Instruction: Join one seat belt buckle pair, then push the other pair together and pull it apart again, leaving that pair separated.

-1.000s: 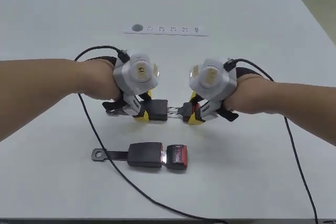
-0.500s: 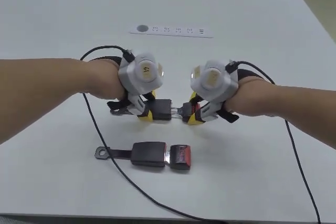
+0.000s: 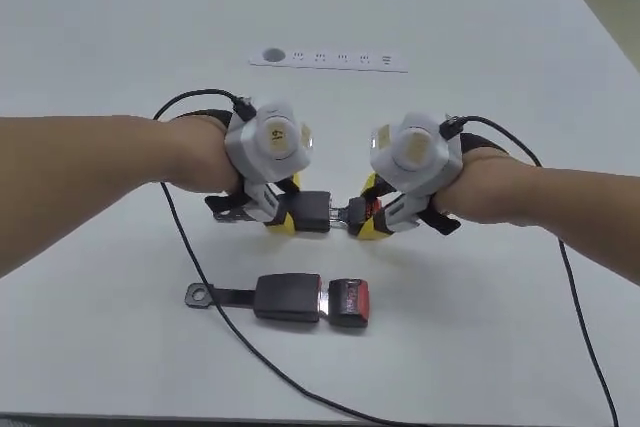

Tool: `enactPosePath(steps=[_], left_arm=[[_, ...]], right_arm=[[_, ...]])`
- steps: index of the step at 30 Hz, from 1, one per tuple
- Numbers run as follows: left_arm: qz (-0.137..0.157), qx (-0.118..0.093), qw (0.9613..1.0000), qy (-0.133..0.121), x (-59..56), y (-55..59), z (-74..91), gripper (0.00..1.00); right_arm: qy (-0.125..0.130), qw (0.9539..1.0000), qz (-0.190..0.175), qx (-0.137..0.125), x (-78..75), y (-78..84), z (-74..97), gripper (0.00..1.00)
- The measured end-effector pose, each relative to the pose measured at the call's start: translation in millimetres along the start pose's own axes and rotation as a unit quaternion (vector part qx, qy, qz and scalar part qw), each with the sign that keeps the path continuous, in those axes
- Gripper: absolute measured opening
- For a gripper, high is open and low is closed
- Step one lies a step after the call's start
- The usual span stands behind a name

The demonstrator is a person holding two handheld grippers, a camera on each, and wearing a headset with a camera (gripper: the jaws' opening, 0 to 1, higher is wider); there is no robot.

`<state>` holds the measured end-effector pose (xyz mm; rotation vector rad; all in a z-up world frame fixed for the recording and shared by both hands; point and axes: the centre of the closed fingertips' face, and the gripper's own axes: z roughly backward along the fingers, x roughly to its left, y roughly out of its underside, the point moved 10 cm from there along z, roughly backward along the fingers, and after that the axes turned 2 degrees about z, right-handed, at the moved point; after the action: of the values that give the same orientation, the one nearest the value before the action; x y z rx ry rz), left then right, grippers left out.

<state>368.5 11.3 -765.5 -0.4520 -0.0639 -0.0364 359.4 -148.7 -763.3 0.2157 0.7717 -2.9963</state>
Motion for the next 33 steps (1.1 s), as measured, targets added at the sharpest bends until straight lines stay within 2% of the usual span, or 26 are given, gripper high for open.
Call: enactPosePath(steps=[6, 8, 9, 12, 15, 29, 33], left_arm=[[-0.001, -0.002, 1.0, 0.004, -0.2, 0.5, 0.5, 0.31], [-0.002, 0.0, 1.0, 0.004, -0.2, -0.4, 0.6, 0.31], [-0.003, 0.001, 1.0, 0.005, -0.1, -0.8, 0.6, 0.31], [0.004, 0.001, 1.0, 0.003, 0.2, 0.4, 1.0, 0.31], [0.006, -0.005, 1.0, 0.002, 0.1, 1.7, 1.5, 0.31], [0.008, -0.001, 0.9999, 0.007, 2.6, 0.8, 0.1, 0.32], [0.007, 0.002, 1.0, 0.007, 2.6, 0.2, -0.2, 0.32]], right_arm=[[-0.004, 1.0, 0.0, -0.001, -1.7, -2.8, -1.5, 0.27], [-0.004, 1.0, -0.004, -0.005, -3.3, -6.2, -3.2, 0.27], [-0.005, 0.9998, -0.011, -0.016, -1.9, -12.4, -6.4, 0.27], [-0.004, 0.9999, -0.005, -0.009, -1.3, -19.4, -7.6, 0.27], [-0.007, 0.9998, -0.008, -0.014, -1.6, -16.2, -5.2, 0.27], [-0.004, 0.9999, -0.001, -0.011, 0.0, -17.1, -3.2, 0.29], [-0.004, 0.9999, -0.012, -0.011, 0.7, -10.5, -0.5, 0.29]])
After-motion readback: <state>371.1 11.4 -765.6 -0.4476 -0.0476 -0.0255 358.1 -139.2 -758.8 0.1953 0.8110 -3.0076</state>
